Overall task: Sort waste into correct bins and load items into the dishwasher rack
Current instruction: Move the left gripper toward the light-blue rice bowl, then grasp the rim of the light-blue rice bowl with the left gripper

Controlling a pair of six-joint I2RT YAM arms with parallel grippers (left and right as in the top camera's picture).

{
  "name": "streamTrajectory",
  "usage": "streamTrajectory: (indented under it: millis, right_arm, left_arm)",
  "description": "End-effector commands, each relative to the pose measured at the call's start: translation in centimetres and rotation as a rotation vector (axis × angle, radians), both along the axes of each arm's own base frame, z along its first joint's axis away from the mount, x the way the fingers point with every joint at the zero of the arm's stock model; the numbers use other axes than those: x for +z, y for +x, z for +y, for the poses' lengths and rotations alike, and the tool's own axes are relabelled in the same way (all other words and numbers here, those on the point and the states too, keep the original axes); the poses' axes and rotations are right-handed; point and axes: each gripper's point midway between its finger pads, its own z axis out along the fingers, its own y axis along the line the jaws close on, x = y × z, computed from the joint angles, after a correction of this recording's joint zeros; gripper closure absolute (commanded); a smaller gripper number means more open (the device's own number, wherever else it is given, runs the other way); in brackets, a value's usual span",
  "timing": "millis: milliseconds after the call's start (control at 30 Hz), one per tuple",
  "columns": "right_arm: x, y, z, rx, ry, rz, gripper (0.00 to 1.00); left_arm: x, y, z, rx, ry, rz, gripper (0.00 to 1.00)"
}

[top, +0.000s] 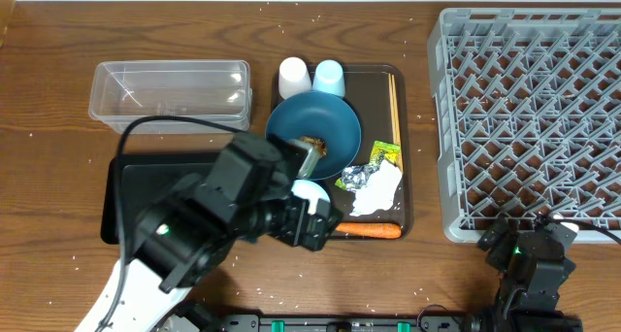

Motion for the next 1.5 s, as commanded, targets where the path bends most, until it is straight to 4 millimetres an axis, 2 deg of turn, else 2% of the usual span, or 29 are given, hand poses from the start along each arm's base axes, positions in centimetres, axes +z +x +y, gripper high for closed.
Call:
streamTrajectory:
  millis: [0, 267, 500, 667, 833, 1000, 1033, 1167, 1467]
  right_arm:
    - [0.5, 0.0, -0.3, -0.007, -0.016, -0.007, 0.01]
    - [0.5, -0.1, -0.3, -0.007, -0.015, -0.004, 0.01]
    - [0.5, -0.1, -0.3, -0.007, -0.015, -0.004, 0.01]
    - [0.5, -0.1, -0.3, -0.007, -0.015, -0.004, 0.01]
    - [0.5, -0.1, -0.3, -0.007, -0.015, -0.004, 0.01]
    - [0.5, -0.1, -0.3, -0.007, -0.015, -0.004, 0.01]
    - [0.5, -0.1, -0.3, -0.007, -0.015, -0.004, 0.01]
    - [0.5, -0.1, -0.3, -0.007, -0.015, -0.003, 0.01]
    - [0.5, -0.1, -0.3, -0.007, -0.015, -0.003, 0.01]
  left_arm:
    - [-0.7, 0.7, -1.1, 0.060, 0.011, 0.053, 0.02]
    - [-7.9, 2.6, -1.8, 0.197, 0.272, 0.177, 0.02]
    - [-13.6, 3.4, -2.6, 0.199, 0.416, 0.281, 0.02]
    - [-16.8, 2.9, -3.1, 0.178, 0.470, 0.373, 0.02]
    - [-18.7, 3.8, -3.5, 0.187, 0.493, 0.369, 0.02]
    - [-19.6, 6.2, -1.8, 0.339, 0.576, 0.280, 0.00]
    - [-19.7, 6.4, -1.6, 0.360, 0.581, 0.276, 0.03]
    - [-20.4, 6.3, -1.7, 0.407, 0.582, 0.302, 0.13]
    - [-21.2, 5.5, -2.5, 0.428, 0.579, 0.308, 0.14]
